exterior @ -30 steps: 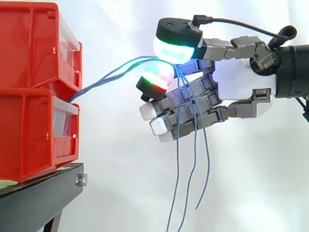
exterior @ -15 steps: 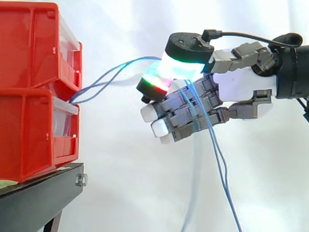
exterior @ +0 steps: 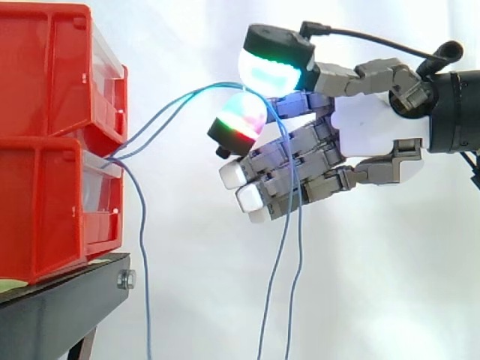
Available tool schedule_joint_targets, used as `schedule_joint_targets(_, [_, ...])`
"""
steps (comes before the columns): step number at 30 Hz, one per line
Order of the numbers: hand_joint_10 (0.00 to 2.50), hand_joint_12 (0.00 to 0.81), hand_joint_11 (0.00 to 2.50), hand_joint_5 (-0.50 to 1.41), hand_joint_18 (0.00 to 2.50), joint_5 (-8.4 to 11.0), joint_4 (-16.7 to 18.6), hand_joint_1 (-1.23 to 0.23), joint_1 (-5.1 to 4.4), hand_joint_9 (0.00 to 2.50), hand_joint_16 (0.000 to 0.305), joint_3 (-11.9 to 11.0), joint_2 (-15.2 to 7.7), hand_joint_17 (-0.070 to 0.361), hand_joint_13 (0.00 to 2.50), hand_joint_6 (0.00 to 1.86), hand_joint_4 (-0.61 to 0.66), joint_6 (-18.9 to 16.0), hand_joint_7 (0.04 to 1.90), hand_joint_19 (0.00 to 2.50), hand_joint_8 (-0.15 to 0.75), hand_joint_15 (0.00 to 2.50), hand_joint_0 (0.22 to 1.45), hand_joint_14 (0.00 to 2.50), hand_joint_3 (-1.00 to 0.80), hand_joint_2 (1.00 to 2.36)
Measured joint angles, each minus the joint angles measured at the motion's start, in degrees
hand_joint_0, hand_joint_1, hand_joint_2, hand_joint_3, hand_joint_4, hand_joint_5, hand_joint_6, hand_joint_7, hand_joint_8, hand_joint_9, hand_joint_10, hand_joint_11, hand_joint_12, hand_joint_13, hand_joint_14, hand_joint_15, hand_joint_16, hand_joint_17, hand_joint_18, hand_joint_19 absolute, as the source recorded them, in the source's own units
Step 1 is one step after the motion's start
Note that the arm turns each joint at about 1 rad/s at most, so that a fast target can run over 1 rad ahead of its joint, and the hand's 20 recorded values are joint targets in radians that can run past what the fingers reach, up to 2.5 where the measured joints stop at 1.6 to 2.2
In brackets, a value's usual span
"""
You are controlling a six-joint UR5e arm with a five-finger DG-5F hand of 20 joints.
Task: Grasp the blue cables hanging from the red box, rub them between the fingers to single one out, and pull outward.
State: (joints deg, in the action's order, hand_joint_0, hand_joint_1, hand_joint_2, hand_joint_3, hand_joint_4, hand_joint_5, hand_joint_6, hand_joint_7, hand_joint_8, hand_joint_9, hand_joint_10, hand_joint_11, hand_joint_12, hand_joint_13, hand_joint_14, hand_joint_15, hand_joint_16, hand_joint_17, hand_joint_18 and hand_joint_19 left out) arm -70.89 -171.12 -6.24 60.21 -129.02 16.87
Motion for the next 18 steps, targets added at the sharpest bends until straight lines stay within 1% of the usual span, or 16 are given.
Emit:
schedule_joint_targets(4, [0.02,0.342,0.50,-0.16,0.55,0.09,0.00,-0.37,0.00,0.95,0.048,0.00,0.00,0.108,0.78,0.82,0.18,0.03,0.91,0.47,0.294,0.50,0.51,0.02,-0.50,1.00])
schedule_joint_targets(6, [0.02,0.341,0.50,-0.16,0.55,0.11,0.00,-0.37,0.00,0.95,0.048,0.00,-0.02,0.108,0.78,0.82,0.18,0.06,0.90,0.47,0.293,0.51,0.51,0.02,-0.50,1.00])
schedule_joint_targets(7, [0.02,0.334,0.50,-0.16,0.54,0.12,-0.01,-0.45,0.00,0.95,0.046,0.01,-0.03,0.104,0.77,0.82,0.17,0.06,0.92,0.48,0.290,0.50,0.54,0.02,-0.49,1.00])
schedule_joint_targets(8, [0.02,0.331,0.50,-0.16,0.53,0.12,-0.03,-0.53,0.00,0.94,0.045,0.02,-0.03,0.102,0.77,0.82,0.17,0.07,0.92,0.49,0.286,0.50,0.56,0.02,-0.43,1.01])
schedule_joint_targets(9, [0.02,0.329,0.52,-0.16,0.53,0.13,-0.04,-0.57,0.01,0.94,0.045,0.03,-0.04,0.100,0.77,0.82,0.16,0.08,0.93,0.48,0.278,0.51,0.58,0.02,-0.39,1.01])
schedule_joint_targets(14, [0.02,0.329,0.52,-0.17,0.53,0.13,-0.13,-0.67,0.07,0.93,0.044,0.02,-0.05,0.100,0.77,0.85,0.15,0.09,0.97,0.48,0.279,0.51,0.58,0.02,-0.23,1.02])
schedule_joint_targets(18, [0.02,0.333,0.53,-0.17,0.55,0.13,-0.23,-0.76,0.08,0.90,0.045,0.01,-0.04,0.102,0.76,0.87,0.14,0.09,0.91,0.47,0.281,0.50,0.60,0.02,-0.21,1.02])
